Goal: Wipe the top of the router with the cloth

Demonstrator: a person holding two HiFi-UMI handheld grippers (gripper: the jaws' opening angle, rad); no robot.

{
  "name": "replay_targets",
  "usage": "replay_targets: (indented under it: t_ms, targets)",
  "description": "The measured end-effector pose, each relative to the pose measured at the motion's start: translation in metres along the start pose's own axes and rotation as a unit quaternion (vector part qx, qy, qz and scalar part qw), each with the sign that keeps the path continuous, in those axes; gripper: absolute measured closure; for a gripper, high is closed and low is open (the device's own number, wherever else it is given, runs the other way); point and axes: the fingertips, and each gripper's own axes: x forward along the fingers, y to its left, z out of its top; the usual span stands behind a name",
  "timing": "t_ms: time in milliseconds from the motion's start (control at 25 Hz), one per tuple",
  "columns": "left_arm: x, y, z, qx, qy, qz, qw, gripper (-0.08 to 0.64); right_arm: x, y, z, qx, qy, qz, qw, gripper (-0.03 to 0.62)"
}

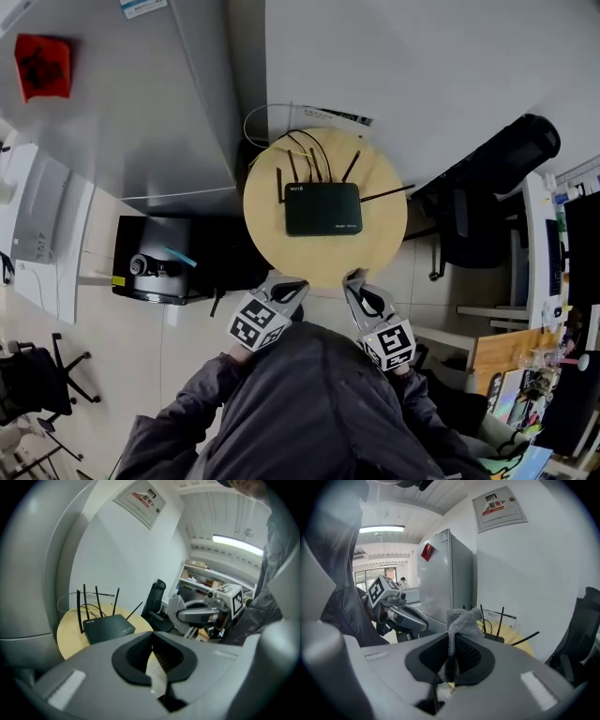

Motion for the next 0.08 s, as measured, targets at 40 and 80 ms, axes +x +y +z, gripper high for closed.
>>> replay_targets:
  t_ms: [40, 80]
  targets:
    - [-0.0002, -0.0013, -0.0004, 0.001, 0.000, 0.002, 1.0000, 0.560, -0.0017, -0.0005, 0.0003, 0.001, -0.003, -0.001, 1.000, 0.563]
    - [-0.0005, -0.0025, -0.0009, 0.001, 0.000, 0.004, 1.0000, 0.560, -0.0035, -0.0008, 0.0003, 0.001, -0.005, -0.002, 1.000, 0.564]
